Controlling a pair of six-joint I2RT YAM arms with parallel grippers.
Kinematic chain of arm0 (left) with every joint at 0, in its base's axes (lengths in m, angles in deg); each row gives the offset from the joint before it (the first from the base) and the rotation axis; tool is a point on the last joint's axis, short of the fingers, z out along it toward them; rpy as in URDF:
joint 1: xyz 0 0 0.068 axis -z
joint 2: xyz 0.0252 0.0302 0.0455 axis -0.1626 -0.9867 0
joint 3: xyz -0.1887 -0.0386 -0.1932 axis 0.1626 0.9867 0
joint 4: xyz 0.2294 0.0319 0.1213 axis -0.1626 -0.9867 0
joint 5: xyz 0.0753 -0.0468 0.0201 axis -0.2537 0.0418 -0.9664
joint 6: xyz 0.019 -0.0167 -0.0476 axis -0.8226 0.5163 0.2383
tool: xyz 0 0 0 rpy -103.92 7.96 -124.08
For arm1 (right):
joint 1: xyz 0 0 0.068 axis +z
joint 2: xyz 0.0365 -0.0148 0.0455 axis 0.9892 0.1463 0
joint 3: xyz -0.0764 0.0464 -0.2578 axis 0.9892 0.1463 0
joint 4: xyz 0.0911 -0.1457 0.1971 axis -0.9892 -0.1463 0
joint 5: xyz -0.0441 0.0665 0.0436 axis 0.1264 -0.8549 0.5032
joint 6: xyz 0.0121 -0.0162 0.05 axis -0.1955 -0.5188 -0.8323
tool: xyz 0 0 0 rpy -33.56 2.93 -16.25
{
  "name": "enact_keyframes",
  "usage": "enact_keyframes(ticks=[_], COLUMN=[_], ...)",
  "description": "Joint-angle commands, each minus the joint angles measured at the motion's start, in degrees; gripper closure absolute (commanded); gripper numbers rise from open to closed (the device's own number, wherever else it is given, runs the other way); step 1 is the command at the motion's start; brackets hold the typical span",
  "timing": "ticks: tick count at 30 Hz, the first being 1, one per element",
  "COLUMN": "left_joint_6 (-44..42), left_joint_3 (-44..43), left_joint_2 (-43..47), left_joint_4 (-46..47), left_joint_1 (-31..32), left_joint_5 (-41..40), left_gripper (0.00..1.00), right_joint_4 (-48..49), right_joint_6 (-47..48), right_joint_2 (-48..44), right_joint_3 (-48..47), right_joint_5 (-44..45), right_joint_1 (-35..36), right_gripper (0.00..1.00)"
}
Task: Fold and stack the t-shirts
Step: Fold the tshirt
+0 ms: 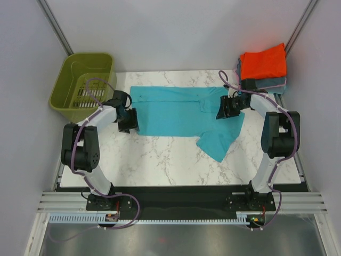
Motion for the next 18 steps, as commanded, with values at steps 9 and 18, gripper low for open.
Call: enact_keyframes(ticks=[9, 18], left_joint_6=[-8.5, -10.9], left_joint_3=[-4.2, -6.1], left_joint_2=[-2.2, -5.9], left_joint_4=[0.8, 2.0], left_joint_1=[1.1, 1.4], left_joint_5=[-11.7, -12.9], left_gripper=[0.51, 0.51], right_joint_4=[-1.5, -1.3], right_joint_6=[4.7, 4.6], right_joint_2=[-0.8, -0.2], right_joint_3=[0.1, -0.1], right_joint_5=[-3.1, -4.1], right_joint_1=[0.1, 0.1], right_gripper=[0.48, 0.49])
